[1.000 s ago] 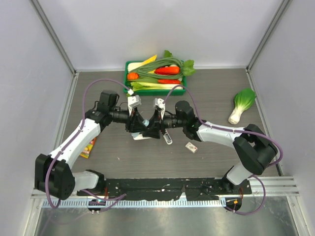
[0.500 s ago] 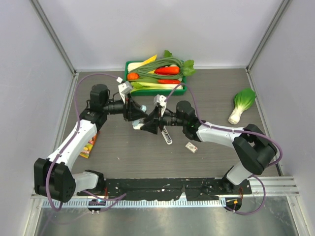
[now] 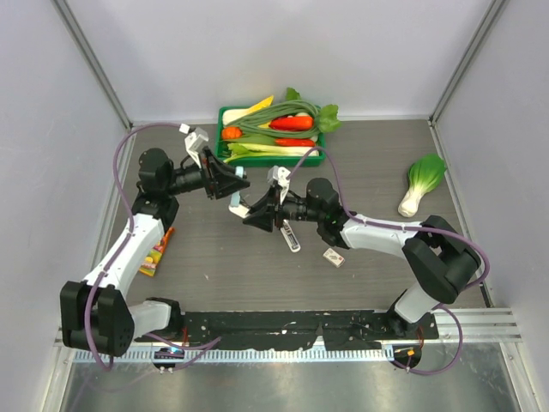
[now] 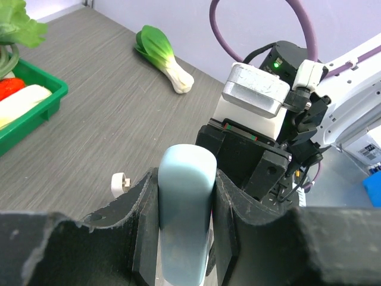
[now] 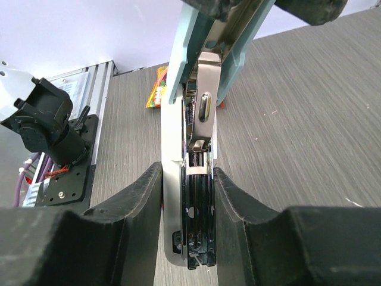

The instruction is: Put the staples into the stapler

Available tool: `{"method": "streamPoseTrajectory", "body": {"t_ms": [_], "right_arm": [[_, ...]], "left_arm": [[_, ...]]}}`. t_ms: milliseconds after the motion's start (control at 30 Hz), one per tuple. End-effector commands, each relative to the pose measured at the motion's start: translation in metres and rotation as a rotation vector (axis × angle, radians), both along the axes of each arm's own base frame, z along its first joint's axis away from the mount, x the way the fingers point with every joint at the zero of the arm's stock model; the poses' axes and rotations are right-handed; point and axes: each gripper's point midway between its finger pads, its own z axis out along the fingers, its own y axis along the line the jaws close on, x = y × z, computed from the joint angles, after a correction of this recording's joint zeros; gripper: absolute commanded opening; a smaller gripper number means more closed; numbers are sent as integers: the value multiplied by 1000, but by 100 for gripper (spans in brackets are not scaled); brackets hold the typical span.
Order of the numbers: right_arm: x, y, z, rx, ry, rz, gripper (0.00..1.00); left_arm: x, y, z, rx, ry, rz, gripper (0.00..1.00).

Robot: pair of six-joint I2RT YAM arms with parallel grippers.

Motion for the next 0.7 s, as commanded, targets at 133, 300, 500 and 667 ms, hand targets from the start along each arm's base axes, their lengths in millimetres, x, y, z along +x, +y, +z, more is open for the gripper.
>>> {"method": "streamPoseTrajectory", "body": {"t_ms": [133, 300, 500, 667], "right_arm": [[-13, -1, -28, -35, 180, -45, 24], [-1, -4, -23, 2, 224, -114, 24], [-10, -1, 3, 39, 193, -24, 39], [-15, -5, 23, 58, 161, 43, 50]], "left_arm": [[28, 31, 76, -232, -221, 247, 0], [34, 46, 82, -280, -213, 314, 0], [12, 26, 60, -178, -253, 151, 0], [-17, 2, 29, -87, -249, -30, 0]]}}
